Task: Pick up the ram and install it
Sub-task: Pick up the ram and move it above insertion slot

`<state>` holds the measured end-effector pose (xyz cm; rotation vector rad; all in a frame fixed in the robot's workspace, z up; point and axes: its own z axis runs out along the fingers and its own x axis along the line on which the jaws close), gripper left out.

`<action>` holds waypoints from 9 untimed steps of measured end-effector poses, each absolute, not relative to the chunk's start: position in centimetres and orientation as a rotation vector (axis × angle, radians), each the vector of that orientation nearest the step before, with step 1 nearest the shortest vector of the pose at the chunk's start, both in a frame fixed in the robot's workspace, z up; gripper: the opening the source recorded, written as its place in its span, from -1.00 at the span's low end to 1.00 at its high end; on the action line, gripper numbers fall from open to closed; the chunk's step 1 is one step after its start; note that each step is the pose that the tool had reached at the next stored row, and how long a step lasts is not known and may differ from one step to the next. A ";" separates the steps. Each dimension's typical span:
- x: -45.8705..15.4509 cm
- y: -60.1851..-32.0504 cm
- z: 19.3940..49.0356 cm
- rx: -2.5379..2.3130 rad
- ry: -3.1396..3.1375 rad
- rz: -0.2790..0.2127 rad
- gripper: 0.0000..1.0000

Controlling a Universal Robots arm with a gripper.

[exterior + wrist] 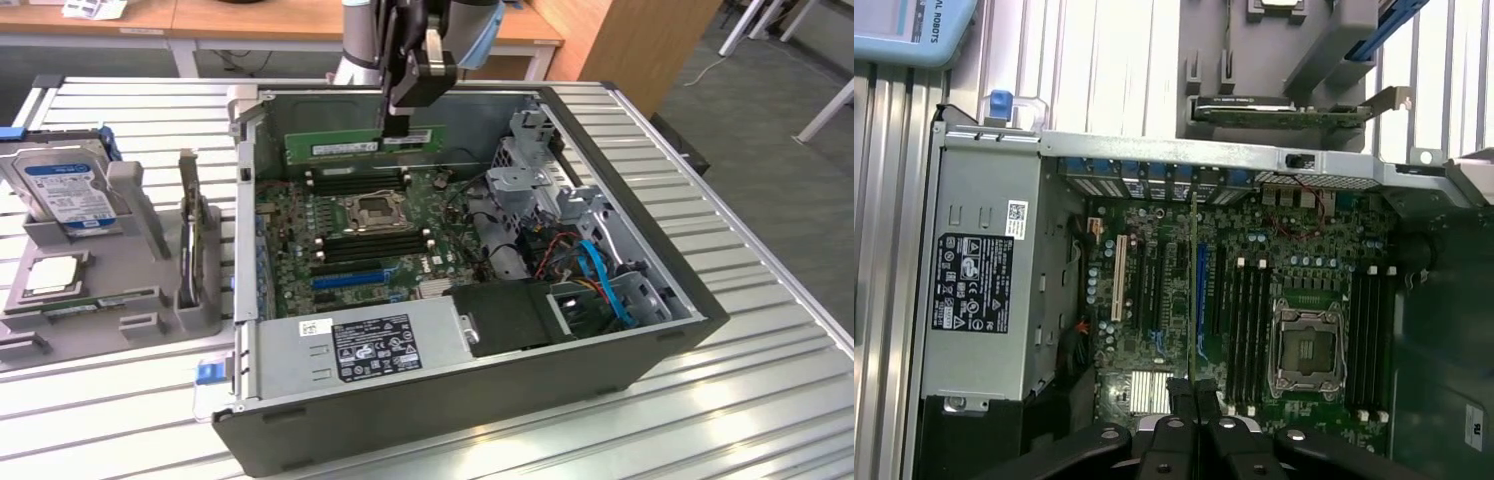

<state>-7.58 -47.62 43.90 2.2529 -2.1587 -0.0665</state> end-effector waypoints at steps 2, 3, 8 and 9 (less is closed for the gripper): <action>-7.6 -47.6 43.7 2.250 -2.162 -0.066 -0.77; -7.6 -47.6 43.6 2.248 -2.163 -0.066 -0.77; -7.6 -47.6 42.9 2.242 -2.170 -0.067 -0.77; -7.6 -47.6 42.8 2.241 -2.172 -0.067 -0.77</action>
